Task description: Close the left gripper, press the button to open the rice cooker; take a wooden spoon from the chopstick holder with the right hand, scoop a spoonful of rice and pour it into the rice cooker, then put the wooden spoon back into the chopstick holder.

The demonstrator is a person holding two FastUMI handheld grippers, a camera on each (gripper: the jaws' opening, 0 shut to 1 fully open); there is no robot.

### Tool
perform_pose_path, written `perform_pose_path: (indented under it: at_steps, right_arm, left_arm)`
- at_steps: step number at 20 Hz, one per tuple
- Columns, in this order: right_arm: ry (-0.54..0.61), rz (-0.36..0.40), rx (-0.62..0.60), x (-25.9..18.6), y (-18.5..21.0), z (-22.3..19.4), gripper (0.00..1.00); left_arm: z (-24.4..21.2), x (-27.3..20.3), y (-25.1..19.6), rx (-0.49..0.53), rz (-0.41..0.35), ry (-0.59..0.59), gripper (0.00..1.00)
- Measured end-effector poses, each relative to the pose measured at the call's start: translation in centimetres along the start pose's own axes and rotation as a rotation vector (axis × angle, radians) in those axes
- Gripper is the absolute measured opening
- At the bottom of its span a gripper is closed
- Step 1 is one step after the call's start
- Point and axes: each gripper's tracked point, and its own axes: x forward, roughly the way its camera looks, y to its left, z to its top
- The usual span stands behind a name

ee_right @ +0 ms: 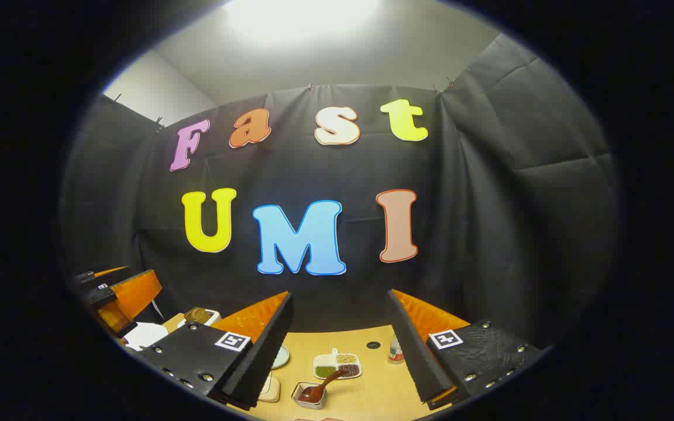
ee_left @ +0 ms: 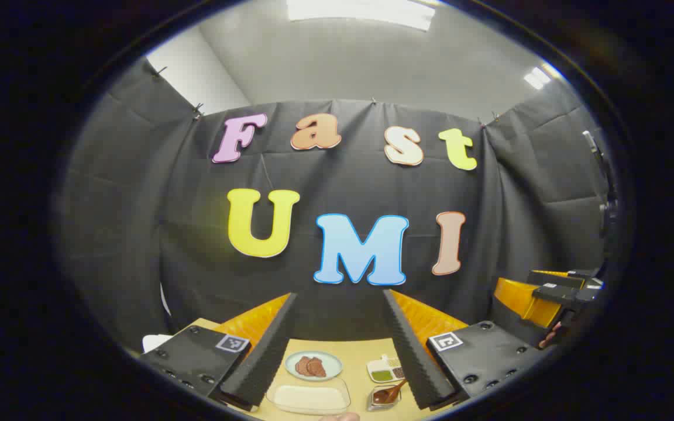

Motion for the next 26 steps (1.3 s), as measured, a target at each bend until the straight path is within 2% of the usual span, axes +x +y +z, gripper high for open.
perform_pose_path:
  at_steps: [15,17,18,19,23,24,26]
  right_arm:
    - [0.009,-0.017,0.02,0.7,-0.8,0.1,0.95]
    - [0.008,-0.015,0.035,0.7,-0.7,0.2,0.96]
    - [0.008,-0.014,0.037,0.8,-0.7,0.1,0.96]
    - [0.007,-0.015,0.036,0.7,-0.6,0.2,0.96]
    - [0.015,-0.01,0.045,1.2,-0.2,-0.2,0.96]
    - [0.021,-0.009,0.05,1.2,-0.1,-0.4,0.96]
    - [0.028,-0.005,0.045,1.4,0.2,-0.8,0.96]
  left_arm:
    - [0.9,0.2,1.3,0.023,0.025,-0.028,0.93]
    - [0.4,0.3,1.9,0.026,0.038,-0.02,0.98]
    - [0.3,0.3,2.0,0.027,0.04,-0.016,0.98]
    - [0.1,0.5,2.0,0.03,0.032,-0.011,0.94]
    - [-0.5,0.6,2.5,0.065,0.034,-0.003,0.94]
    - [-0.9,0.6,2.7,0.068,0.032,0.004,0.98]
    - [-1.7,0.4,2.0,0.053,-0.01,0.023,0.86]
